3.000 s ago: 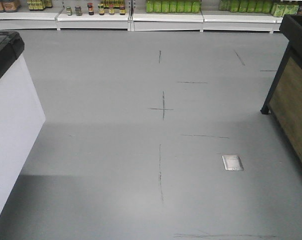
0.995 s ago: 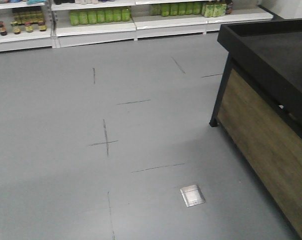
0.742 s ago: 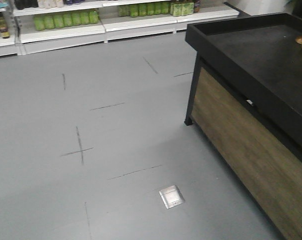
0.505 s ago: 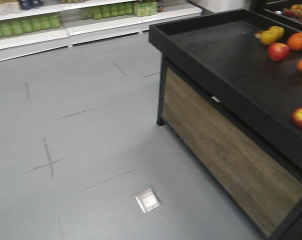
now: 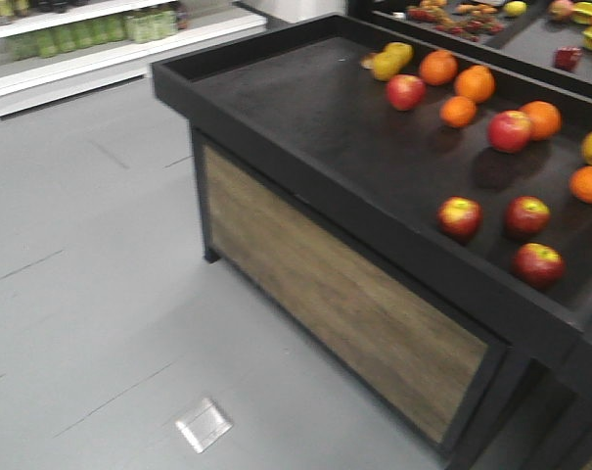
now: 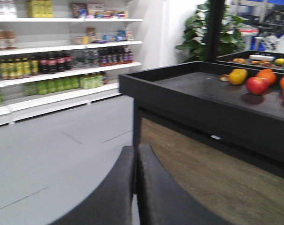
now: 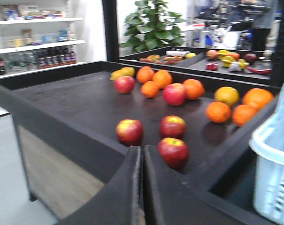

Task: Pick three apples into basket with both arms
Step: 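Drive the base forward and turn toward the fruit display table, then approach the light-blue basket on the fruit table and stop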

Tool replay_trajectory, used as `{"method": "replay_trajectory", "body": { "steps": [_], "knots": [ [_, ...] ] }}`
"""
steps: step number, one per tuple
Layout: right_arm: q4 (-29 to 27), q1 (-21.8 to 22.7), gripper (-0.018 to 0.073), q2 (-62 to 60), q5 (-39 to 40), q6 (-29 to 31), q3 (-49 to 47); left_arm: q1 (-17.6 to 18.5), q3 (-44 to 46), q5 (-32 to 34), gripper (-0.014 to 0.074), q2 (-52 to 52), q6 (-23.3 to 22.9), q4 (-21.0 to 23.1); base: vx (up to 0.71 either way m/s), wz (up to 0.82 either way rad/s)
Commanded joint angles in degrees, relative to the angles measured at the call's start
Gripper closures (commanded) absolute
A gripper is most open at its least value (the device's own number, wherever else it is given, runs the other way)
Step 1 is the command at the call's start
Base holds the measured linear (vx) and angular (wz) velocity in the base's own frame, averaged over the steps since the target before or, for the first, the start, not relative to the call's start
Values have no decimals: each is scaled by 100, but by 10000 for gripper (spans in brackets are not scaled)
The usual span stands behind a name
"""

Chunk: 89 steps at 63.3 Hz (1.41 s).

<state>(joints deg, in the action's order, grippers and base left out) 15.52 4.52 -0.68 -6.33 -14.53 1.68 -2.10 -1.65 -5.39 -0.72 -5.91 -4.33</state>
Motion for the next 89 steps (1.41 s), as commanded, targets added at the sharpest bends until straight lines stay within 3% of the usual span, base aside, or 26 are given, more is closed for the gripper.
{"method": "replay_trajectory", "body": {
  "steps": [1, 89],
  "knots": [
    [68, 34, 564, -70, 412, 37, 70, -2, 149, 445, 603, -76, -62, 12, 14, -54],
    [68, 34, 564, -70, 412, 37, 70, -2, 149, 445, 603, -76, -62, 12, 12, -45]
  ]
}}
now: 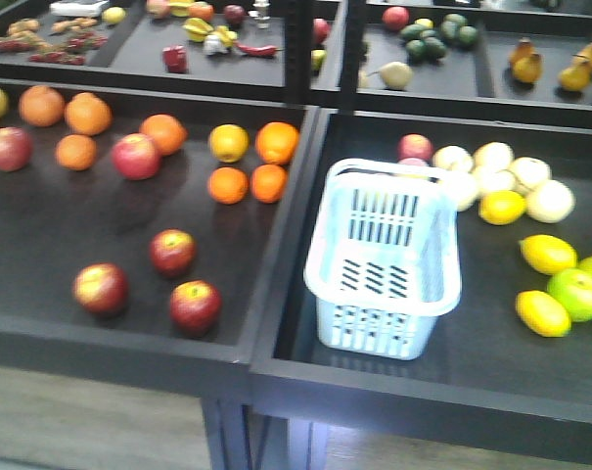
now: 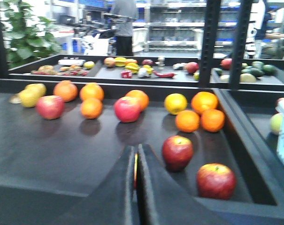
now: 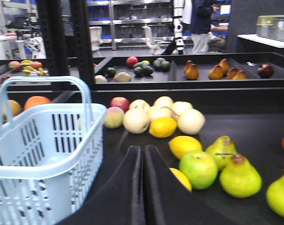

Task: Pick three apples into basket with both arms
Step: 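Approach the light-blue basket on the fruit table and stop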

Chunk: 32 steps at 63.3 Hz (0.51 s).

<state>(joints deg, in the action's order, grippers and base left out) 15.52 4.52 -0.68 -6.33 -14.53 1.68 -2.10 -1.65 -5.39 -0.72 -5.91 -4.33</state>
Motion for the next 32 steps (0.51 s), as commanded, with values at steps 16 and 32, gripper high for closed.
{"method": "replay_trajectory", "body": {
  "steps": [16, 32],
  "knots": [
    [68, 34, 564, -70, 412, 37, 70, -2, 149, 445, 603, -76, -62, 12, 8, -28],
    [68, 34, 564, -70, 412, 37, 70, -2, 149, 445, 603, -76, -62, 12, 9, -18]
  ]
}}
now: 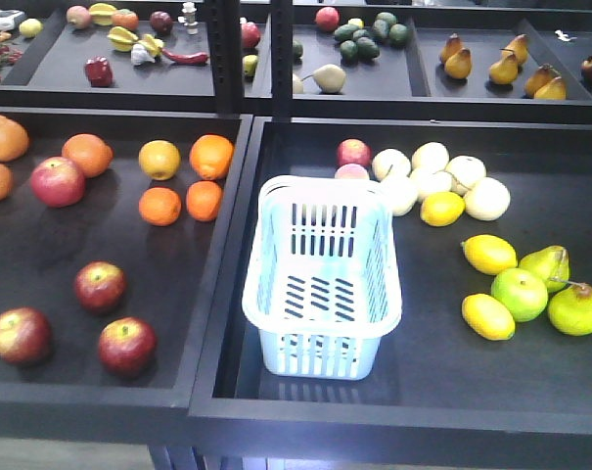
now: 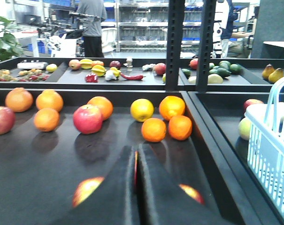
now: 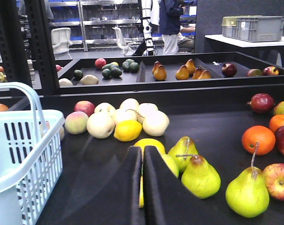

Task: Pick three apples into basket with both arms
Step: 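Approach the light-blue basket on the fruit table and stop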

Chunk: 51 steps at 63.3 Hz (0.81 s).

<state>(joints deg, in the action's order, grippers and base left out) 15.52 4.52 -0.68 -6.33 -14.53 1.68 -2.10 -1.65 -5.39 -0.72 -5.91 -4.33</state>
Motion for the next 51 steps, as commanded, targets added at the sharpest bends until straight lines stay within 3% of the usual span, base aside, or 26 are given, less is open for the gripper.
{"method": "replay_trajectory", "body": {
  "steps": [1, 51],
  "knots": [
    [68, 34, 564, -70, 412, 37, 70, -2, 149, 445, 603, -76, -62, 12, 10, -13],
    [68, 34, 564, -70, 412, 37, 70, -2, 149, 445, 603, -76, -62, 12, 11, -5]
  ]
}}
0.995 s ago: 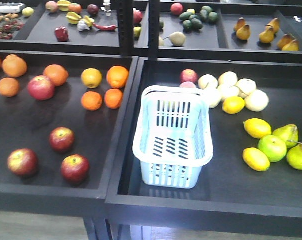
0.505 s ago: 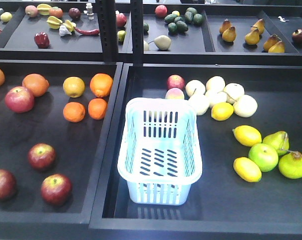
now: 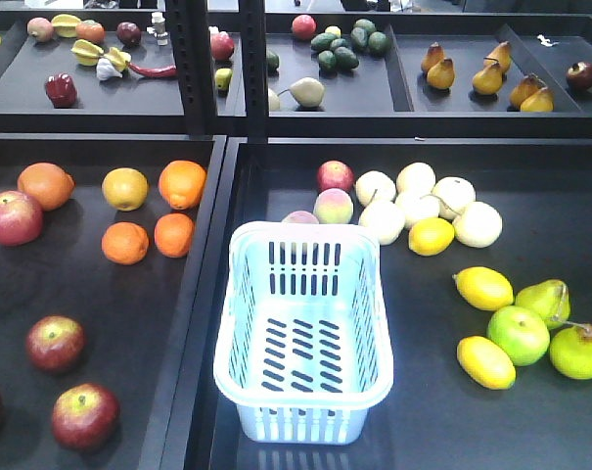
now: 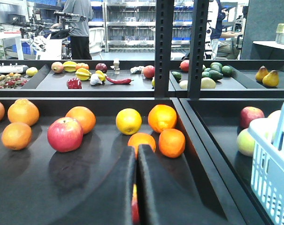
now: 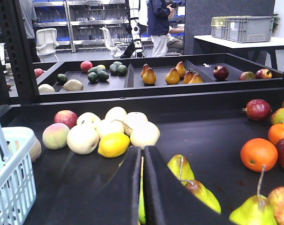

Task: Pick three apples into basket with both arms
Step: 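Approach the light-blue basket on the fruit table and stop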

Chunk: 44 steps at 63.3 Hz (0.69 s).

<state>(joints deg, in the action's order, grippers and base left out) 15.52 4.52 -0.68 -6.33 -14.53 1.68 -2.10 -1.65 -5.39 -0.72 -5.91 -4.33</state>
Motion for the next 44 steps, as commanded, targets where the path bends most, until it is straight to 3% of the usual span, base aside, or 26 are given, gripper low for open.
{"method": "replay_trajectory", "body": {
  "steps": [1, 44],
  "knots": [
    [68, 34, 564, -70, 412, 37, 70, -2, 149, 445, 603, -76, -62, 12, 9, -1],
    [68, 34, 564, -70, 412, 37, 70, -2, 149, 445, 603, -76, -62, 12, 6, 1]
  ]
}}
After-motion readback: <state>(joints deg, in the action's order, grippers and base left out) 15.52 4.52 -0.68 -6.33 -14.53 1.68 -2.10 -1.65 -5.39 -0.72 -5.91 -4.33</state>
